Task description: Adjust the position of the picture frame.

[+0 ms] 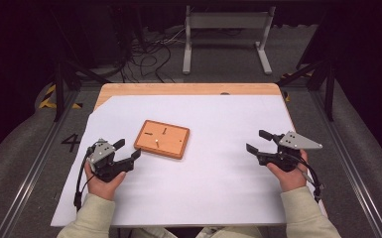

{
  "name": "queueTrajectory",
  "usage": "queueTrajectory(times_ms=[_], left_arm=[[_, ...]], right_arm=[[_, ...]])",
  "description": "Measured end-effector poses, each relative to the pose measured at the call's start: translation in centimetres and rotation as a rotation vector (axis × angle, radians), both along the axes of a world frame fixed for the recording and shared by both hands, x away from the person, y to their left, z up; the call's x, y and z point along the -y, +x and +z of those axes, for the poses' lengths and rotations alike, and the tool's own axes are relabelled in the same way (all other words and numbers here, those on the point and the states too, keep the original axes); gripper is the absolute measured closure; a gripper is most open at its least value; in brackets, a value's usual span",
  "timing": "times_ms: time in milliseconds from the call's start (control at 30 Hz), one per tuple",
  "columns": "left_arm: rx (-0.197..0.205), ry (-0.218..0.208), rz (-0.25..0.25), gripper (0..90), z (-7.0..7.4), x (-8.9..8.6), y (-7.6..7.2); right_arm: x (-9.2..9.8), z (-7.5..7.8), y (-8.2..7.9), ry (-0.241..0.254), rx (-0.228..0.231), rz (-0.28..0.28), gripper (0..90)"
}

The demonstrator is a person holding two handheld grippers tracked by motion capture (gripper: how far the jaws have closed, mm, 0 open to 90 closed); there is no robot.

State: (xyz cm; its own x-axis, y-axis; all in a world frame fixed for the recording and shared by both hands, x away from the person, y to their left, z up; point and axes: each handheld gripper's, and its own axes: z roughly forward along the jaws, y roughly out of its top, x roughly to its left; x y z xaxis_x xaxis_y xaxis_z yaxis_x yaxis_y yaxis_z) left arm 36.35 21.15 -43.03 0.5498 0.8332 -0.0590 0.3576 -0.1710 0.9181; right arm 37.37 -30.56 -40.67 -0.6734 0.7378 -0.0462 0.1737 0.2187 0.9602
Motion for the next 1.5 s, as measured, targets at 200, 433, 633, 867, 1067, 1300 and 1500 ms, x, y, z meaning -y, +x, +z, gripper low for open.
queueTrajectory(times_ms=[200, 433, 633, 867, 1067, 1300, 1500], left_arm=[[-0.018, -0.007, 0.005, 30.8, 0.7, 0.0, 0.5], [-0.021, -0.027, 0.018, 30.9, 1.6, -0.3, 1.2], [-0.045, -0.053, 0.026, 30.9, 2.3, -0.6, 2.2], [-0.078, -0.069, 0.014, 38.7, 3.0, -0.6, 4.3], [-0.123, -0.035, 0.012, 58.8, 3.3, -0.5, 6.3], [-0.153, 0.027, 0.01, 89.8, 3.5, 0.2, 7.8], [-0.156, 0.066, 0.048, 89.8, 2.9, 0.7, 9.4]], right_arm=[[0.1, 0.0, 0.0, 0.007, 0.001, 0.001, 28.9], [0.3, 0.0, 0.0, 0.006, -0.007, -0.006, 28.9], [0.5, -0.1, 0.0, 0.01, -0.009, -0.014, 28.7], [0.8, -0.2, -0.3, 0.011, -0.014, -0.023, 28.5], [0.9, -0.2, -0.5, 0.004, -0.02, -0.024, 28.5], [0.9, -0.2, -1.1, -0.013, -0.026, -0.024, 28.1], [1.1, -0.1, -1.6, -0.013, -0.021, -0.027, 27.7]])
